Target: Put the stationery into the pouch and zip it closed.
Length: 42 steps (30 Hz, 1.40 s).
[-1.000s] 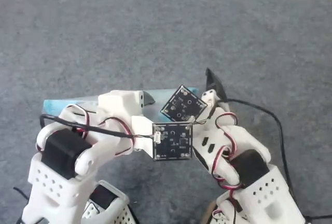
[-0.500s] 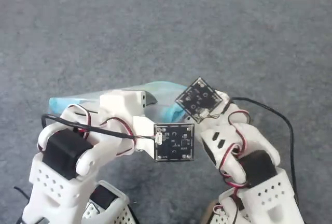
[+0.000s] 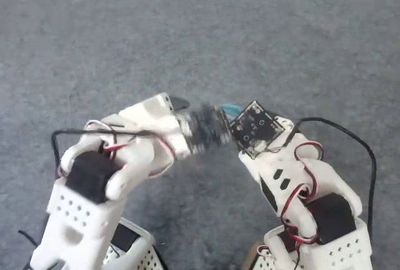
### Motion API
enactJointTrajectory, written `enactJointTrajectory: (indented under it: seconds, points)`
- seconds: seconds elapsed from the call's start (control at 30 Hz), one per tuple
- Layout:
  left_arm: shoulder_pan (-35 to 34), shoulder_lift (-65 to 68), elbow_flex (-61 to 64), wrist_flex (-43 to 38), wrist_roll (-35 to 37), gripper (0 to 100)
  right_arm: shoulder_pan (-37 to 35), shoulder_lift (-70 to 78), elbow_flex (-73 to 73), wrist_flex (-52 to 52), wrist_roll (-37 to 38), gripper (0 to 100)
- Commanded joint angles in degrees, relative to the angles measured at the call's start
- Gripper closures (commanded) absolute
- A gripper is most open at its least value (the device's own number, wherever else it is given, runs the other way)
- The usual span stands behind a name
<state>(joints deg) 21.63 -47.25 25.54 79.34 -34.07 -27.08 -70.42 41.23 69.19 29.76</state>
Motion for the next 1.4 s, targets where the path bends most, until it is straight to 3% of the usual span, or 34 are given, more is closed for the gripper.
enactJointTrajectory:
  seconds: [0.0, 0.2, 0.47, 0.57, 0.87, 1.13, 1.37]
  points:
    - [-3.8, 0.3, 5.4, -10.5, 10.3, 74, -0.7, -0.1, -5.8, 2.9, 4.2, 99.2]
    - [-3.7, 0.3, 13.9, -17.8, 13.0, 71, -0.7, 9.4, -11.5, 2.9, 3.4, 99.1]
    - [-3.9, 0.3, 14.1, -18.3, 13.0, 71, -0.5, 25.7, -21.2, -0.7, -5.1, 99.1]
    - [-6.9, 0.3, 14.1, -18.8, 14.4, 71, -0.4, 32.0, -25.8, 0.3, -7.1, 99.1]
    - [-22.6, 0.4, 14.5, -26.9, 30.7, 71, -0.9, 42.0, -50.7, 14.7, -9.1, 99.1]
    - [-23.8, 0.8, 15.0, -30.1, 31.2, 71, -7.5, 50.0, -61.0, 21.5, -8.8, 99.1]
    - [-28.0, 0.4, 21.7, -34.3, 31.6, 71, -6.3, 54.6, -60.7, 22.3, -9.1, 99.1]
